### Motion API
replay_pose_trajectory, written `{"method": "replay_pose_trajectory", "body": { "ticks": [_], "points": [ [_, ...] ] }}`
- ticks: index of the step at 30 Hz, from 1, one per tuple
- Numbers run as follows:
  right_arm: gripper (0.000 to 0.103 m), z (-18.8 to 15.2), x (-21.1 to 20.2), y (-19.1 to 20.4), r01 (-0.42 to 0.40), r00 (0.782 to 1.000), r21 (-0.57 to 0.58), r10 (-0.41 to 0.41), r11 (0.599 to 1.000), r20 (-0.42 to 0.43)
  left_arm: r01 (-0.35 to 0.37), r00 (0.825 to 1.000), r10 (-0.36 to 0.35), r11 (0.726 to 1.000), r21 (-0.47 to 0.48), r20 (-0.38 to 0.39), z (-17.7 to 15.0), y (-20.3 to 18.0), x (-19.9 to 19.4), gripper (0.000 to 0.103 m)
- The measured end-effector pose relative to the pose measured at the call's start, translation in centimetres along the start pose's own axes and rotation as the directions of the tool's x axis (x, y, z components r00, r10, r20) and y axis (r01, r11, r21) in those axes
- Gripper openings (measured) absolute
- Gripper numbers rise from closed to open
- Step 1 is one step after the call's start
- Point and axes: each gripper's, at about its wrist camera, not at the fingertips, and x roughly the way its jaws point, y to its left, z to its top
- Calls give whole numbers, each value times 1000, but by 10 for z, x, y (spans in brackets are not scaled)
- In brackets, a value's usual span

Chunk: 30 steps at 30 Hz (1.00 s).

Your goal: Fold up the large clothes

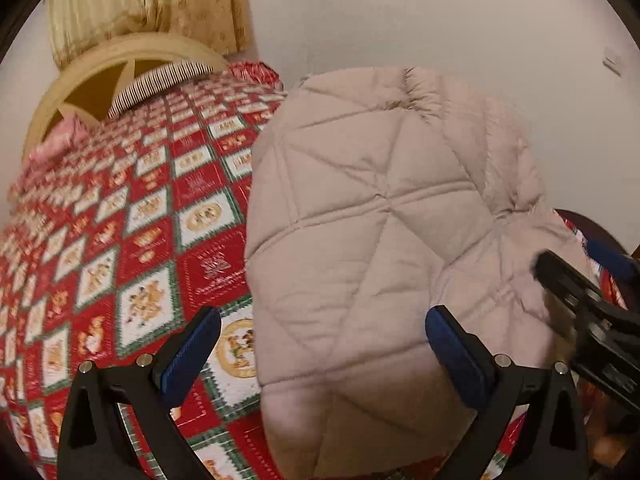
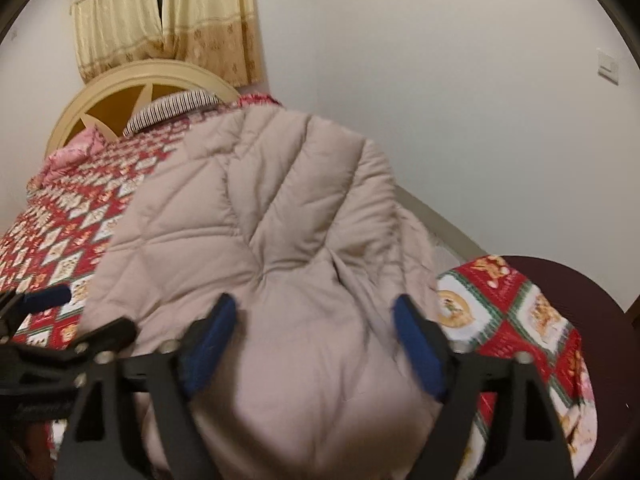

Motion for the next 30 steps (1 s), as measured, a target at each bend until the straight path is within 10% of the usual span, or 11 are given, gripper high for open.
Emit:
{"method": "replay_pose_trajectory", "body": {
  "ticks": [13, 30],
  "points": [
    [94, -37, -36, -12, 9, 999, 41, -8, 999, -31, -48, 997, 47, 999, 25, 62, -30, 4, -32, 102],
    [94, -53, -44, 12, -29, 996, -2, 29, 1000, -86, 1, 985, -5, 1000, -21, -175, -62, 9, -2, 102]
  ]
}}
